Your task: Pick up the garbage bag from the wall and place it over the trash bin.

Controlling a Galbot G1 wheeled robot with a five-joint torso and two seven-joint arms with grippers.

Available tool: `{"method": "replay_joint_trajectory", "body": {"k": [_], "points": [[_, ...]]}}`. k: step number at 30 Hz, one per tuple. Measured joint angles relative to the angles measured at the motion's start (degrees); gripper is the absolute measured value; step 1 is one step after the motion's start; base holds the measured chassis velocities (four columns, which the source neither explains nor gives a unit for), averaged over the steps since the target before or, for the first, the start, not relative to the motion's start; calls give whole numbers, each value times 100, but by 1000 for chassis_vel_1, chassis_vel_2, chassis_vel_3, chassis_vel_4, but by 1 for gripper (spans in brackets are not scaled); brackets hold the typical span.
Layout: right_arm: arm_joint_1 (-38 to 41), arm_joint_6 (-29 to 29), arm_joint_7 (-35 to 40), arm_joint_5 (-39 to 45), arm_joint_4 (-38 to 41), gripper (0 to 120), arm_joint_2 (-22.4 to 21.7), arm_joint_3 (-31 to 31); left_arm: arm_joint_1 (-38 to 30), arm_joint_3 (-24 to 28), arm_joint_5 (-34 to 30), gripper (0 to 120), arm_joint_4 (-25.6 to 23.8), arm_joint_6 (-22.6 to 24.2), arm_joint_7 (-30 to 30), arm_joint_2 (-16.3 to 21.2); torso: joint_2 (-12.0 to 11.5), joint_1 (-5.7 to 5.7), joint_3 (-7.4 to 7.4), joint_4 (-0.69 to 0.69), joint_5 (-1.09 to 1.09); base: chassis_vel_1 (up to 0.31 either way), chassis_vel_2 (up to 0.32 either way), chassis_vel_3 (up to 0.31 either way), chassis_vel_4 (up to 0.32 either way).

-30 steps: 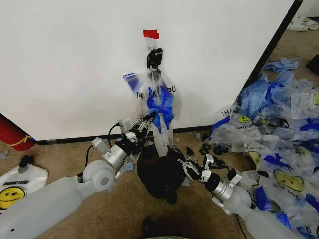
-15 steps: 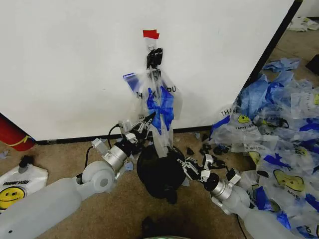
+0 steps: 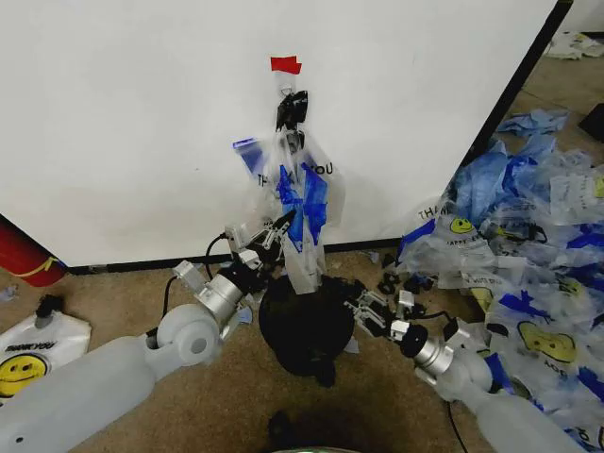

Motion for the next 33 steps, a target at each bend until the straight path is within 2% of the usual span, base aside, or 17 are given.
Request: {"method": "replay_joint_trajectory", "body": {"k": [1,2,6,14,23,33], "points": [[0,0,0,0,0,48,0,0,0,0,0,0,0,0,0,0,0,0,0,0,0,0,0,0,0],[66,37,88,38,-17,54,-36,111,-9,1,0,0,-8,0,-28,-29,0,0,0,-1,-1,0,0,0,0],[440,150,314,297,-192,70,-85,158,-11,9,0,0,-63,0,-74,-42,0,0,0,0,0,0,0,0,0],[1444,133,447,745,-522,97,69,-260,-104,127,-9,0,-85,8,-143,-64,0,0,0,0,-2,0,0,0,0],[2566,24,411,1003,-1068,100,439,-986,-73,48,-70,0,-141,11,-188,-23,0,1,1,0,-2,0,0,0,0],[2997,-70,320,1165,-1537,100,855,-1553,-27,-24,-78,0,-190,11,-200,16,0,0,0,0,-2,0,0,0,0]]}}
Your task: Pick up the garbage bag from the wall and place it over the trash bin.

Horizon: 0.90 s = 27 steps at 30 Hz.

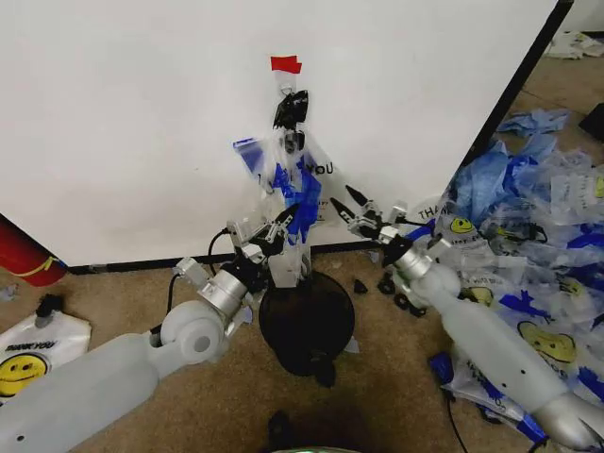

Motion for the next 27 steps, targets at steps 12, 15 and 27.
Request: {"method": "replay_joint_trajectory", "body": {"k": [12,15,27], "points": [[80,-141,-250,57,-200,100,240,-264,93,-18,23,0,-107,1,-22,11,0,0,0,0,0,0,0,0,0],[143,-149,-264,91,-290,96,291,-324,94,-18,28,0,-124,4,-27,0,0,0,0,0,1,0,0,0,0],[320,-305,-306,492,-598,66,584,-479,145,-22,55,0,-228,14,-35,30,0,0,0,0,1,0,0,0,0]]}}
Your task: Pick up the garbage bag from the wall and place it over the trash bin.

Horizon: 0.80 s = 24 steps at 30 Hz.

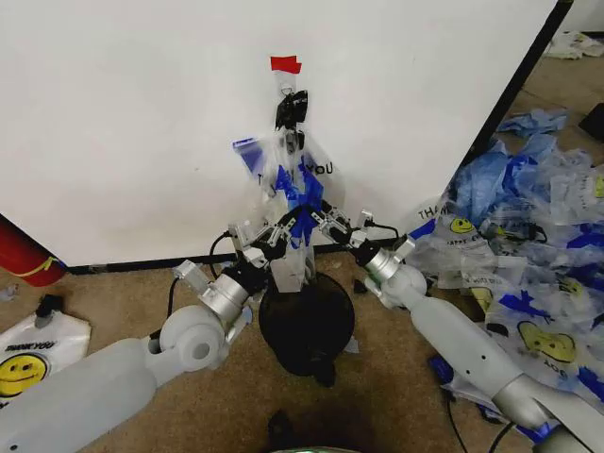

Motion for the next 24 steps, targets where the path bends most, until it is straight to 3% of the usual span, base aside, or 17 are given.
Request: {"method": "replay_joint_trajectory", "body": {"k": [6,18,24], "points": [[-19,-53,-115,30,-49,55,15,-5,64,-6,44,0,-29,4,1,5,0,0,0,0,0,0,0,0,0],[-87,-171,-332,139,-31,7,-108,-27,-81,98,54,0,71,25,-35,-127,0,0,0,0,0,0,0,0,0],[-184,-136,-295,149,103,0,-236,31,-76,97,53,0,137,19,-33,-134,0,0,0,0,0,0,0,0,0]]}}
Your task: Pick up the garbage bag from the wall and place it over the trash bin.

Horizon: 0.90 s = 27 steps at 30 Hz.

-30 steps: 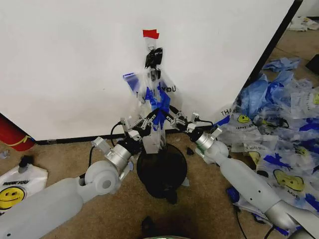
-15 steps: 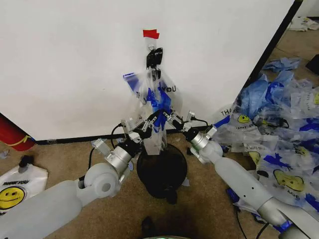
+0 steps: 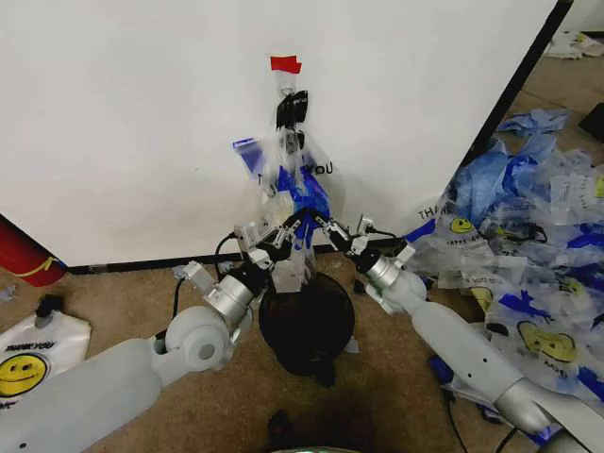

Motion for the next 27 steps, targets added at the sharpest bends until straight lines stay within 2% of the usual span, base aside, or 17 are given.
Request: {"method": "replay_joint_trajectory", "body": {"k": [9,17,23,24,27], "points": [[-81,-5,-6,117,273,0,-247,139,53,-54,8,0,31,-10,-30,6,0,0,0,0,0,0,0,0,0],[-343,-75,-22,305,938,0,-688,527,154,-301,-19,0,-8,-6,-70,109,0,0,0,0,0,0,0,0,0],[-1038,-140,104,561,1766,0,-1268,1166,821,-1002,58,0,-551,30,-173,451,1,0,-1,-1,-2,0,0,0,0],[-1038,-140,104,561,1766,0,-1268,1166,821,-1002,58,0,-551,30,-173,451,1,0,-1,-1,-2,0,0,0,0],[-1451,-143,129,563,2001,0,-1366,1351,1375,-1493,104,0,-864,96,-121,690,2,-1,-1,-1,3,0,0,0,0]]}}
